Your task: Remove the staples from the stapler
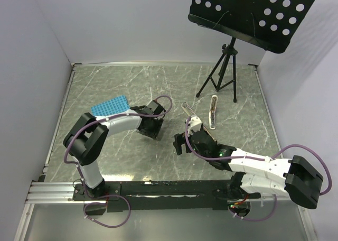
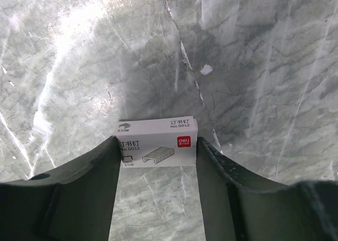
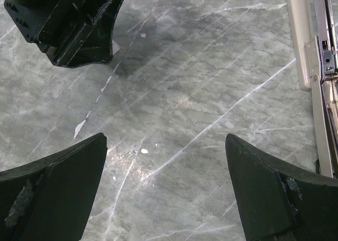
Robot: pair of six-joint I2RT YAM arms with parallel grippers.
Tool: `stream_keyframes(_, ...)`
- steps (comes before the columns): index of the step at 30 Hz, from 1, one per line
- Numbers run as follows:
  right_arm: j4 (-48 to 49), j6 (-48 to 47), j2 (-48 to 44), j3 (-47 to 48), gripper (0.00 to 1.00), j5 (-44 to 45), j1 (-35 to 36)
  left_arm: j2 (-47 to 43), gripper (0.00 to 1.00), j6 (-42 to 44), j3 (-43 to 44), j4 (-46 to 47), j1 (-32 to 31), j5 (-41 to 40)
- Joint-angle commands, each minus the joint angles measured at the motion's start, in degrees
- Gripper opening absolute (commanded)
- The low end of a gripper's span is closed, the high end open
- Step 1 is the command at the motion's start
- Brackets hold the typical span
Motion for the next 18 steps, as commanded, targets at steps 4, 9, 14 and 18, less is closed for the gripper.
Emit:
stream_keyframes(4, 1.16, -0.2, -1.36, -0.12, 1.0, 0.81, 0.35, -0.75, 0.7, -1.49, 1.05, -0.94, -0.34, -3.63)
stream_keyframes(9, 1.6, -0.02, -1.63, -0.56, 1.0, 0.81, 0.35, 0.21, 0.79, -1.14, 1.57, -1.99, -0.51, -5.3)
stream_keyframes(14, 1.87, 0.07, -1.63, -0.73, 1.0, 0.72, 0.35, 1.27, 0.74, -1.32, 2.1, -2.43, -0.51, -5.74)
stream_keyframes(18, 1.96, 0.07, -1.54, -0.74, 1.0, 0.72, 0.35, 1.36, 0.66, -1.14, 2.1, -2.43, -0.6, -5.57)
